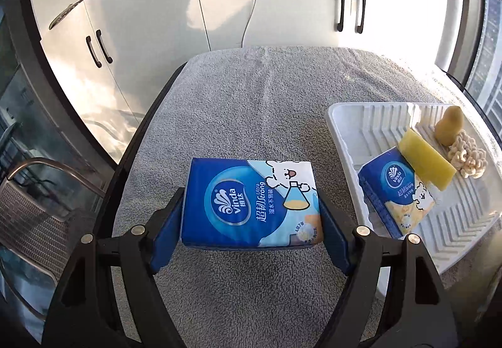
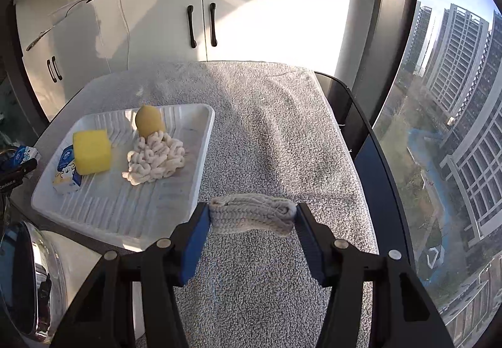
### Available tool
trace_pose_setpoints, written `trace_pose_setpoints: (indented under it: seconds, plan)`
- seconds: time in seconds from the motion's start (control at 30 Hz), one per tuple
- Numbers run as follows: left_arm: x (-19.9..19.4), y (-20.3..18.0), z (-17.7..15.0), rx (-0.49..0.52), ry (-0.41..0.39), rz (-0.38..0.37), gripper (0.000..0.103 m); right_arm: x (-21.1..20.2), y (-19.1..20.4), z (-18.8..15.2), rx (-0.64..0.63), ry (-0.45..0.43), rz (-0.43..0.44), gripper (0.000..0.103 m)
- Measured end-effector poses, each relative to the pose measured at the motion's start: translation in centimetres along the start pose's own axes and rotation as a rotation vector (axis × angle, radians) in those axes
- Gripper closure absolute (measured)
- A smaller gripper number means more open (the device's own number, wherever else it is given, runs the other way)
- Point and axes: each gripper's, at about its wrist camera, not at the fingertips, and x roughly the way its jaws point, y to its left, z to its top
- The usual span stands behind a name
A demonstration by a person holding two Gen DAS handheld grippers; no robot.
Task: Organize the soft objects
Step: 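Carry the tissue pack and knitted pad over the white tray with both tools, then open the left tool to drop the tissue pack while the right tool releases the pad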
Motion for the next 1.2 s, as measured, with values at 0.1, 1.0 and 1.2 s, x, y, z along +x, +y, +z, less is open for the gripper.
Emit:
trace_pose_setpoints:
  seconds: [0.1,1.0,1.2]
  plan:
    - [0.7,-1.1,1.9,0.024,-0.010,-0.061,0.027,0.3,1.0,1.3,-0.013,-0.010,0.058,0.045]
    - [6.5,-9.8,6.2,0.193,0.194,-0.397,0.027,7.0,7.6,4.6,-0.117,0.240,0.358,0.044]
    - [7.1,-9.8,6.2,0.161,0.236,-0.405,0.027,7.3,8.3,4.7,-0.140,0.269,0.356,0.043]
